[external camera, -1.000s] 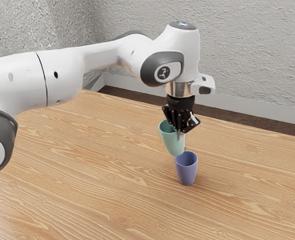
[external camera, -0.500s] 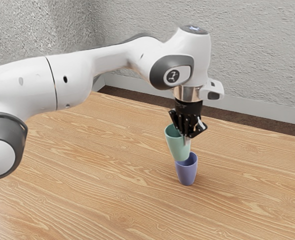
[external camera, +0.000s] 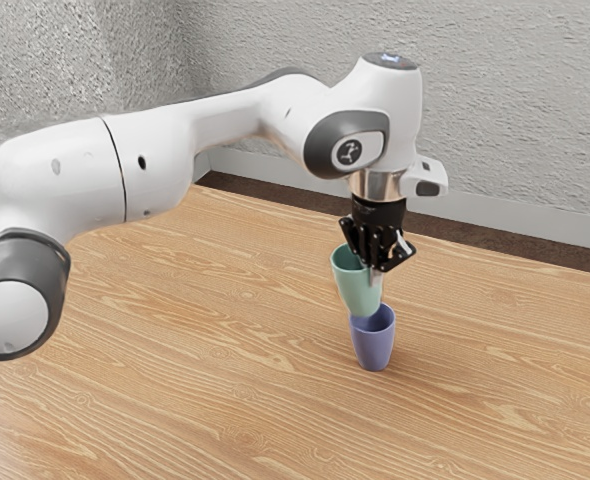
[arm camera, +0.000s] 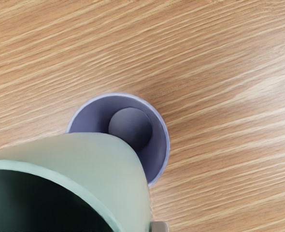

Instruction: Place the left cup onto the right cup

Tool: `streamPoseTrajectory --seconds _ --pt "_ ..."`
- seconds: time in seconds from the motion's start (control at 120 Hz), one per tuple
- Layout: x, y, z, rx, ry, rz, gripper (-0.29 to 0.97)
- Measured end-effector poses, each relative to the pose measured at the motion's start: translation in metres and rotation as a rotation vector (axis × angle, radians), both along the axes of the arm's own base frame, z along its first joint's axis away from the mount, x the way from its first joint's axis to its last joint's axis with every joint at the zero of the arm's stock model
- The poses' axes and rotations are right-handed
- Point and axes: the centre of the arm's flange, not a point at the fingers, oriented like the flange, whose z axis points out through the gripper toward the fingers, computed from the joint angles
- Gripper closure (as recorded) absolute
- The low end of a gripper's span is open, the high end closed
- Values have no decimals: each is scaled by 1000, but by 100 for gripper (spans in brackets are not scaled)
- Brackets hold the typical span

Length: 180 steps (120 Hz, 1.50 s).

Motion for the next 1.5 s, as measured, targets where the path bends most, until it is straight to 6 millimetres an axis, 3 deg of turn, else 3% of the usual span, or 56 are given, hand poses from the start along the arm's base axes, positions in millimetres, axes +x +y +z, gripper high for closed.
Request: streamPoseTrajectory --seconds 0.267,0.683,1.067,1.292,1.5 --pt "3 -1 0 9 5 -2 78" --pt "3 -5 -29 25 47 -8 78" --pt "2 -12 -37 24 53 -14 78" --pt "3 -11 -40 20 58 -9 32" --pt "3 -11 -37 18 53 -8 12"
